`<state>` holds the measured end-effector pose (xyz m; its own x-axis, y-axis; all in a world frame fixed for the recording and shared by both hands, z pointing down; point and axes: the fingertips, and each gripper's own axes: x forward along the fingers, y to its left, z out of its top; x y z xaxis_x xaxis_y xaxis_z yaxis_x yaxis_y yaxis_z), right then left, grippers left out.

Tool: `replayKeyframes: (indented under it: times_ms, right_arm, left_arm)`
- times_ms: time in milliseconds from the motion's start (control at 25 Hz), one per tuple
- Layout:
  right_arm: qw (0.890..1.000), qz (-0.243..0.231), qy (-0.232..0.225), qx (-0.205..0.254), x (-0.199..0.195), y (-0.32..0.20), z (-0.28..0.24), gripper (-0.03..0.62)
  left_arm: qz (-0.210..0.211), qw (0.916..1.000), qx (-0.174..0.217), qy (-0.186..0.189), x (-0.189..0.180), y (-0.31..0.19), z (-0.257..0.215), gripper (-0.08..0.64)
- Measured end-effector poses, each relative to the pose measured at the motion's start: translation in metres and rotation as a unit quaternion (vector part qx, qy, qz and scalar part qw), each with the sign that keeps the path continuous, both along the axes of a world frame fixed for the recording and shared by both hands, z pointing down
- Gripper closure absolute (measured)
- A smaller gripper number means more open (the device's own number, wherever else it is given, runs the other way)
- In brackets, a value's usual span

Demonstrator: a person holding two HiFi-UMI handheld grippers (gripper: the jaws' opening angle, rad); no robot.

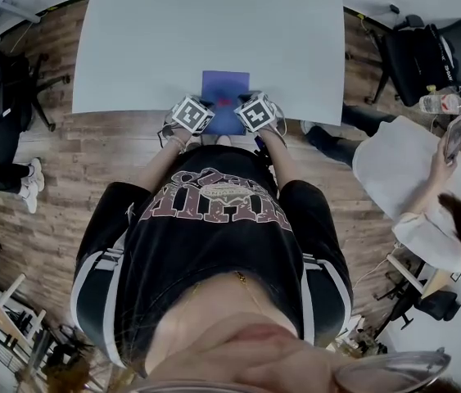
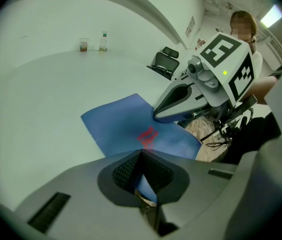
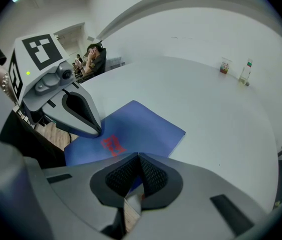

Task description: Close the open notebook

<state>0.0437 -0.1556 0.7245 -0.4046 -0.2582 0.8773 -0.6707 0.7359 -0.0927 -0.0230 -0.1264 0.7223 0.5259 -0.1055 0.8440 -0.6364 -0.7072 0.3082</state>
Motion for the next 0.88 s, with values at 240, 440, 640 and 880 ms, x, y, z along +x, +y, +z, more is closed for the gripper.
replayKeyframes:
  times_ms: [240,440,640,880]
  right_arm:
    - [1.0,0.01,-0.003,0.019,0.002,0.0,0.0,0.572]
    - [0.998,0.032,-0.028,0.054,0.005,-0.006,-0.022,0.574]
    - [0.995,0.034,-0.04,0.08,0.002,-0.003,-0.037,0.572]
    - [0.99,0.056,-0.07,0.112,0.002,-0.004,-0.062,0.572]
  left_arm:
    - [0.007,1.0,0.006,0.003,0.001,0.0,0.001,0.514]
    - [0.004,0.9988,0.048,0.011,0.01,0.0,-0.012,0.514]
    - [-0.011,0.9969,0.069,0.035,0.017,-0.001,-0.029,0.514]
    - [-0.04,0.9929,0.09,0.067,0.02,-0.004,-0.055,0.514]
